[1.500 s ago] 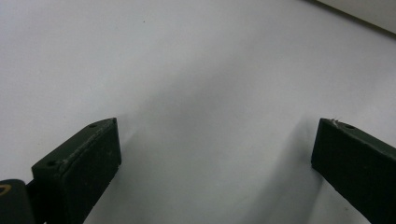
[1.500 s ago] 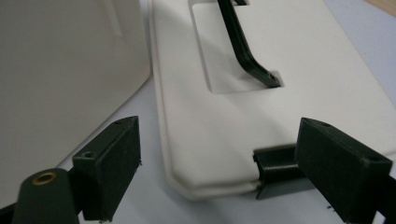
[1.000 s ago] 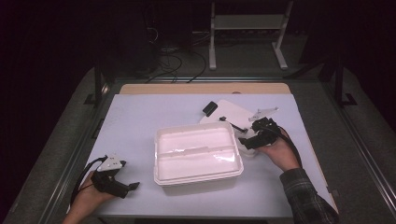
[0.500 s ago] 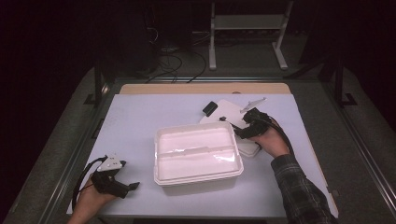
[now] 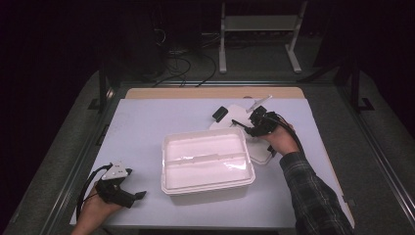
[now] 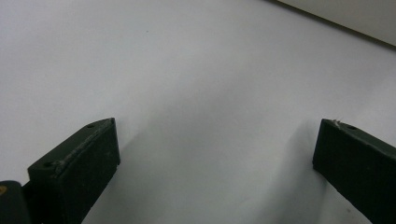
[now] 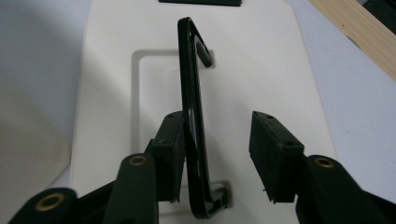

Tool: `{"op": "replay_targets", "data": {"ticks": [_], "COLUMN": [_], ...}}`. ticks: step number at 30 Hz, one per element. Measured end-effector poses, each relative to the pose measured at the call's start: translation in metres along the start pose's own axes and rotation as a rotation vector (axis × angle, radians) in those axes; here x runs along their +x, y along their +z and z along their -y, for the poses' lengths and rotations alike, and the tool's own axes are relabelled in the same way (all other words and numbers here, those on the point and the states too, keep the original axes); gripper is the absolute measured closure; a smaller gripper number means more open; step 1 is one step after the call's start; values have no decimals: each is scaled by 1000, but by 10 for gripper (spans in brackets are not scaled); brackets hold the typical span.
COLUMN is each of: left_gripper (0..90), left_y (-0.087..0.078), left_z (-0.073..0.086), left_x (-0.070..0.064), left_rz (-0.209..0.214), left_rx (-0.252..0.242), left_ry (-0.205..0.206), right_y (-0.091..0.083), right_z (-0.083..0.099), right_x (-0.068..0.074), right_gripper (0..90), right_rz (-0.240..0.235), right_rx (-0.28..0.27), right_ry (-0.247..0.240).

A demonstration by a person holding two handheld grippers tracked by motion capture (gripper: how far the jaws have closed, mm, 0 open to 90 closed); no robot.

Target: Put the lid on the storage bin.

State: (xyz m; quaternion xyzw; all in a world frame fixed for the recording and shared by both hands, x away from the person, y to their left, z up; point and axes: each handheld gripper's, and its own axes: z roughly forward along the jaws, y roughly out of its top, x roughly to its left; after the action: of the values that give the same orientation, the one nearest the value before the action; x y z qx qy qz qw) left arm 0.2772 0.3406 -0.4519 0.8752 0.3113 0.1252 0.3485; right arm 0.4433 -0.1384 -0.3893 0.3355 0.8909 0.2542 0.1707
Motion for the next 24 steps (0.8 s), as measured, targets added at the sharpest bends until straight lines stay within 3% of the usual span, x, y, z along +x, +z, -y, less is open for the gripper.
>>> {"op": "replay_targets", "data": {"ticks": [10,16,23,24], "left_gripper": [0,0,0,0], "left_y": [0,0,0,0], "left_z": [0,0,0,0], "left_x": [0,0,0,0], "left_rz": [0,1,1,1], "left_rx": [0,0,0,1], "left_ry": [0,0,-1,0], "right_y": [15,17,18,17], "right_z": [-22,-31,-34,-35], "right_x": [-11,-16,-22,-21], "right_gripper": [749,799,839,842], "right_rz": [-47,-58,-126,-114], "right_rx": [76,119,139,143], "right_ry": [3,5,29,20]}}
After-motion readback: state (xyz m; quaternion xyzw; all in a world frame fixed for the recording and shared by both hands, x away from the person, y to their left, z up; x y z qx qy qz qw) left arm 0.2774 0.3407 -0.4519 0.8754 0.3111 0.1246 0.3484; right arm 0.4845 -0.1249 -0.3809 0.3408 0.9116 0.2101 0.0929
